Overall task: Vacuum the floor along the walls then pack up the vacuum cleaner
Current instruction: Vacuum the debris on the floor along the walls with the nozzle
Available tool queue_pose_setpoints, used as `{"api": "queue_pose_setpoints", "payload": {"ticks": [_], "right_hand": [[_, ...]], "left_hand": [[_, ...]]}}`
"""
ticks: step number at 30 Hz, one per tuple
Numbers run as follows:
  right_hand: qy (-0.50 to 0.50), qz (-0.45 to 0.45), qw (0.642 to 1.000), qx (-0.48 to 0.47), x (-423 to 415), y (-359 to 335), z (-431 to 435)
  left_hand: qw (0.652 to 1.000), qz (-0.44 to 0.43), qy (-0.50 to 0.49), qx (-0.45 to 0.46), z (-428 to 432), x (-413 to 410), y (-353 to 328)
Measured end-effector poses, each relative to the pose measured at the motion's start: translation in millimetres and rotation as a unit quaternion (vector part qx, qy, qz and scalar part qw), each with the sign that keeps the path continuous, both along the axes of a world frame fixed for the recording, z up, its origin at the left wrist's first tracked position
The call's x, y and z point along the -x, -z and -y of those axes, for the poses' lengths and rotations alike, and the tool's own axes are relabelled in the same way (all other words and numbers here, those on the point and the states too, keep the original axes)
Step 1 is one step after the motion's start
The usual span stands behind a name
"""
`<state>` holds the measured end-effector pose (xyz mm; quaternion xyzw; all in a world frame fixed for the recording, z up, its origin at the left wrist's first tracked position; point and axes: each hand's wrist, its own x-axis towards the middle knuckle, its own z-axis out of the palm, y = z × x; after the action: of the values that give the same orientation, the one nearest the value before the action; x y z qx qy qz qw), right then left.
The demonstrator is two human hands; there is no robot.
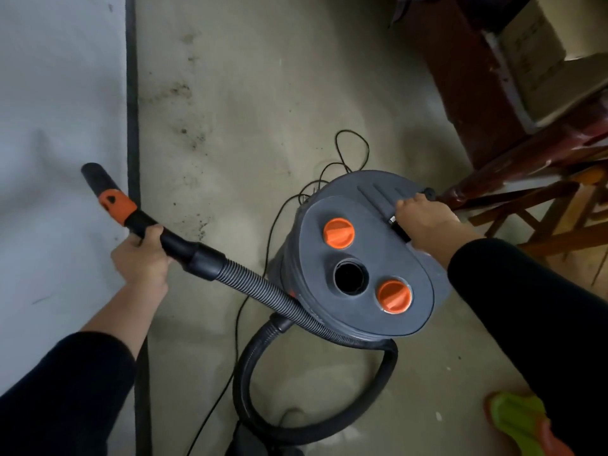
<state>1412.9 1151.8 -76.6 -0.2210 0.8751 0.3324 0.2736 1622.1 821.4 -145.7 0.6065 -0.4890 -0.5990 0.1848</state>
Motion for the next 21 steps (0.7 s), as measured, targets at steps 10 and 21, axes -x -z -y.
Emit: {"api": "queue_pose_setpoints", "payload": {"ticks": [10, 21], "right_hand": [[0.171, -0.028, 0.985, 0.008, -0.8, -3.0, -63.6], [0.273, -0.048, 0.960, 0.032, -14.3, -8.6, -112.8]], "left_hand": [[0.999, -0.029, 0.030, -0.010, -11.3, 33.3, -6.8], [0.995, -0.059, 0.081, 0.000, -32.7, 79.3, -33.9]]}}
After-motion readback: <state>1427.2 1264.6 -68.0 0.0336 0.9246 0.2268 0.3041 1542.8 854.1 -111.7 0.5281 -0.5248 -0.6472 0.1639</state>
